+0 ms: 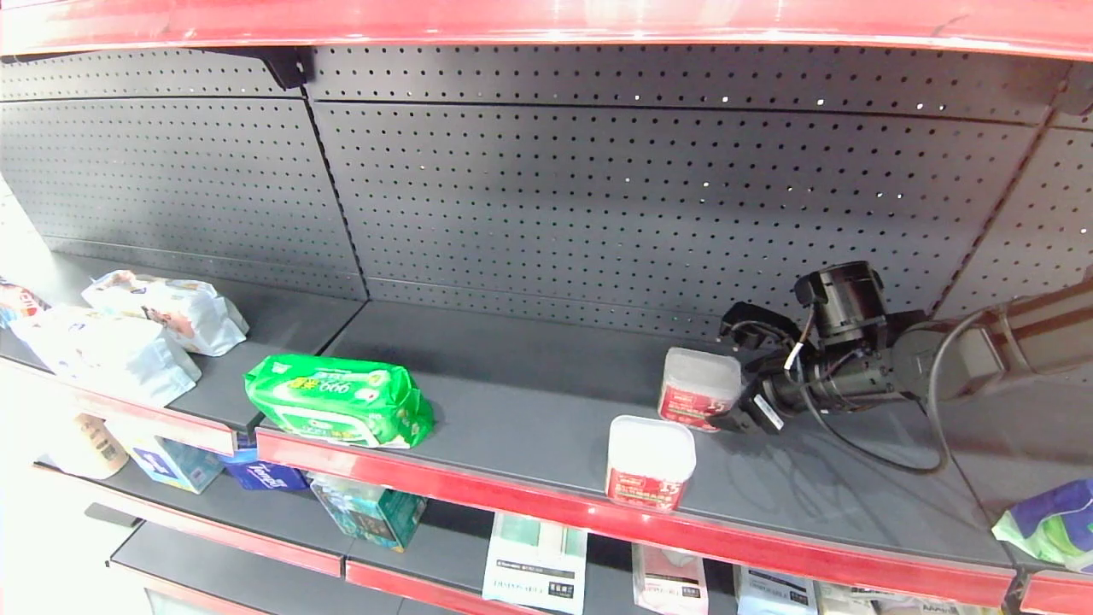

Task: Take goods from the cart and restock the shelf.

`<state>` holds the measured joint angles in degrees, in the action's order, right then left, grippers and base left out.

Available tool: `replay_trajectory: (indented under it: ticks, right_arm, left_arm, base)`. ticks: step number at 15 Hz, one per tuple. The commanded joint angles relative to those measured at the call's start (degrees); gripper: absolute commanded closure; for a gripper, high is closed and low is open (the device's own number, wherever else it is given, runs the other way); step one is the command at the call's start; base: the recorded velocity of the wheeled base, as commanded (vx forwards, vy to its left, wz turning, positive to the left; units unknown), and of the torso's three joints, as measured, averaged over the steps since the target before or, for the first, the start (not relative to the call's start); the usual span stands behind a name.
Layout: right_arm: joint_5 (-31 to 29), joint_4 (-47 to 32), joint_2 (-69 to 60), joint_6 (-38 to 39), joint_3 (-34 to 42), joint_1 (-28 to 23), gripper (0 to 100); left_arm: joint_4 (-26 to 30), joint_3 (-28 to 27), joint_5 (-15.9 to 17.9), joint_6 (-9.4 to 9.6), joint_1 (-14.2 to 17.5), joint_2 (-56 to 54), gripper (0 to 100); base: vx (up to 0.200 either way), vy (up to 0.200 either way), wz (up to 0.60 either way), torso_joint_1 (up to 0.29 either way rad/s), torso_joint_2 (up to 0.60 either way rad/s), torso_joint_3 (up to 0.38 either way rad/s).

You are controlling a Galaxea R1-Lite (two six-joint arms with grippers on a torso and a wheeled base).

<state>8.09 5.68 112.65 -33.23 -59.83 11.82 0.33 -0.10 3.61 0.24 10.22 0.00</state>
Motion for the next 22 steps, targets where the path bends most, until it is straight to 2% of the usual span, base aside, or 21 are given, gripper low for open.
replay_trajectory:
  ticks: [1,4,6,7,11,22]
  right_arm:
    - [0.2,-0.1,-2.7,-0.3,3.2,-2.6,0]
    - [-0.4,0.0,-3.5,0.1,4.8,-7.0,0]
    - [-2.0,0.1,-3.2,0.3,4.2,-8.1,0]
    - [-5.2,0.1,-2.2,2.4,2.4,-8.5,0]
    - [-5.7,0.1,-0.9,6.2,-1.2,-8.0,0]
    - [-5.6,0.1,0.8,6.3,-4.0,-3.7,0]
  left_arm:
    - [0.0,0.0,0.0,0.02,0.1,0.0,0]
    - [-0.1,0.0,0.0,0.02,0.0,0.0,0]
    - [0.0,0.0,0.0,0.02,0.1,0.0,0]
    - [0.0,0.0,0.0,0.02,0.1,0.0,0]
    - [0.0,0.0,0.0,0.02,0.1,0.0,0]
    - [-0.1,0.0,0.0,0.02,0.1,0.0,0]
  base:
    - [0.000,0.000,0.00,0.000,0.00,0.000]
    - [0.000,0.000,0.00,0.000,0.00,0.000]
    - [0.000,0.000,0.00,0.000,0.00,0.000]
    - [0.000,0.000,0.00,0.000,0.00,0.000]
    - [0.000,0.000,0.00,0.000,0.00,0.000]
    - [0.000,0.000,0.00,0.000,0.00,0.000]
